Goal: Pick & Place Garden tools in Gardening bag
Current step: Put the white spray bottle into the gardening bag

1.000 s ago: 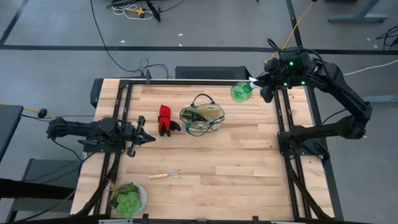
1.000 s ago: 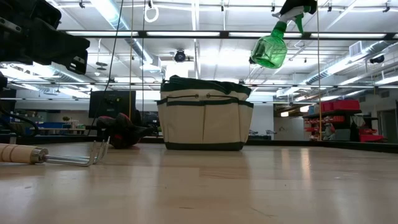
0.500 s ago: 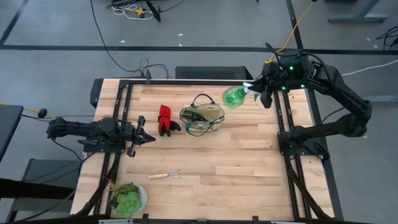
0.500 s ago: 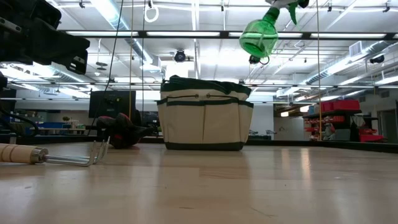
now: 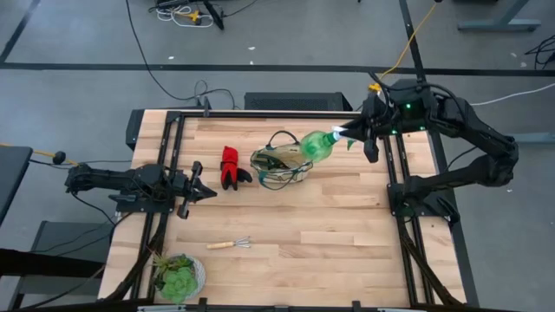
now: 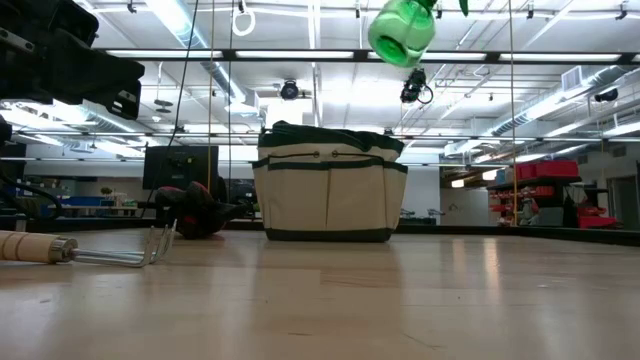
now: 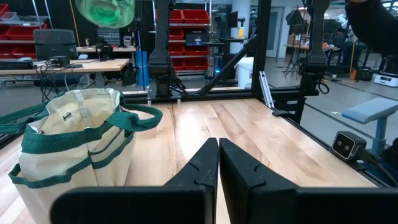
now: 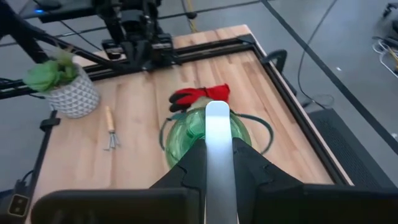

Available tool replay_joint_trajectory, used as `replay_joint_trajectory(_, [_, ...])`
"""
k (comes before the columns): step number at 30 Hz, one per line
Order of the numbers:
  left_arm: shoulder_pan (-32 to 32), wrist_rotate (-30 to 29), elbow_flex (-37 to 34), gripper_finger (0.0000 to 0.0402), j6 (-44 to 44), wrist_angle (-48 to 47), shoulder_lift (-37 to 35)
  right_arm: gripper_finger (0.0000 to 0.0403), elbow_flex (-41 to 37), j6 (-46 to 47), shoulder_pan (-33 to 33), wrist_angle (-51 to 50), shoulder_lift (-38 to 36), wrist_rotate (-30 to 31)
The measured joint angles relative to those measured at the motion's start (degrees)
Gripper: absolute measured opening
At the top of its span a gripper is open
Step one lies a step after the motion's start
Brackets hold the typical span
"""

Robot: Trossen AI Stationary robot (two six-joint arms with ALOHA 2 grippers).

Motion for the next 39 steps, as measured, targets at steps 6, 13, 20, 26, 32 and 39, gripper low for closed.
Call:
replay_joint_trajectory(6, [-0.01,0.01,-0.01,0.0021,0.01,0.0,0.0,0.0043,0.0,0.0,1.69,1.4,0.14,0.09])
replay_joint_trajectory(13, [-0.01,0.01,0.0,0.0021,0.01,0.0,-0.02,0.0043,0.0,-0.2,1.81,1.43,1.8,0.09])
replay_joint_trajectory(20, [-0.02,0.0,0.0,0.0021,0.0,0.0,-0.02,0.0043,0.0,-2.17,1.81,1.49,5.57,0.06])
replay_joint_trajectory(26, [-0.02,0.0,0.0,0.0021,0.0,0.0,-0.02,0.0043,-0.02,-4.11,1.79,2.33,9.92,0.7])
replay_joint_trajectory(32, [-0.02,0.0,0.0,0.0021,0.0,0.0,0.0,0.0043,-0.02,-6.79,1.79,4.1,14.08,0.92])
replay_joint_trajectory(39, [-0.01,0.01,-0.01,0.0021,0.0,0.0,-0.02,0.0043,-0.02,-9.5,1.73,4.18,17.69,2.42])
